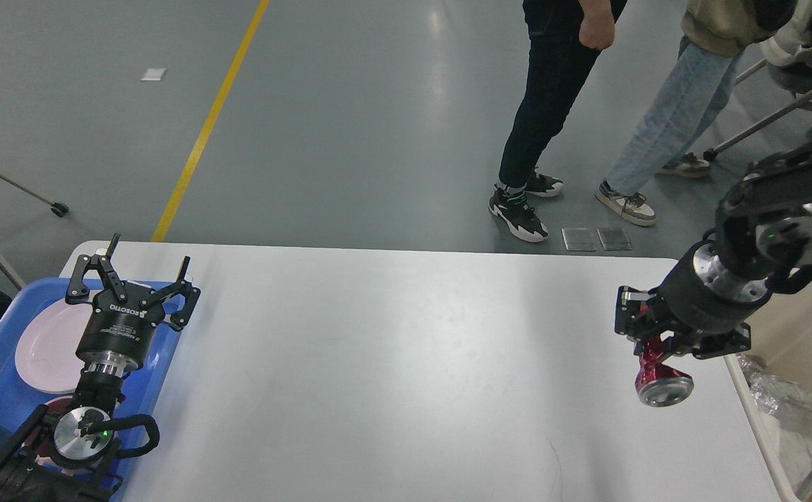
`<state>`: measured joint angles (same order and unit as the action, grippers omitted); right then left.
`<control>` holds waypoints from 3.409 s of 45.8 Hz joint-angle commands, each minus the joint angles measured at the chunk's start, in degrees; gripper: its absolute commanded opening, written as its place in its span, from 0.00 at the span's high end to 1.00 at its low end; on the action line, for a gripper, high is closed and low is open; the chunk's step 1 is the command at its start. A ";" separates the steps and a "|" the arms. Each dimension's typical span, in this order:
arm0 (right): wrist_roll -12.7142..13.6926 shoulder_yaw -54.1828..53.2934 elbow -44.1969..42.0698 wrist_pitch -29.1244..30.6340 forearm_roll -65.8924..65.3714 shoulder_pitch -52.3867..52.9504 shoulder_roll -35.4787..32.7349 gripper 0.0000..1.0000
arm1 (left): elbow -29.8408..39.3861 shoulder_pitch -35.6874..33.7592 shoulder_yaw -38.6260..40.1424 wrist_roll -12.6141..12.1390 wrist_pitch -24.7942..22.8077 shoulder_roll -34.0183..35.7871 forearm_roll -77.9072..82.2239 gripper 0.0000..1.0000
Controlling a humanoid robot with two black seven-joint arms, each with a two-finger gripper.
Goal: Tidy desktop
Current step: 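Lift the red can and carry it over the white bin, then release the red can into the white bin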
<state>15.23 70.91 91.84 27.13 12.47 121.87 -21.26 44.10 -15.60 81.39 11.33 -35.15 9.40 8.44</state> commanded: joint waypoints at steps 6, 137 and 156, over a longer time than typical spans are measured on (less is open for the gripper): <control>-0.82 6.61 7.04 1.53 0.98 11.54 -1.77 1.00 | 0.02 0.04 0.00 0.01 0.00 0.00 0.00 0.03; -6.44 -44.52 -84.64 -30.82 -4.38 -77.94 -2.55 0.00 | -0.07 0.04 0.00 0.01 0.00 0.00 0.00 0.03; -17.34 -117.38 -52.13 -30.03 -7.45 -83.98 -11.53 0.00 | 0.02 0.04 0.00 0.01 0.00 0.00 0.00 0.04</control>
<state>-1.83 -32.93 31.13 -3.02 7.10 42.97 -33.23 44.09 -15.55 81.39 11.34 -35.16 9.40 8.44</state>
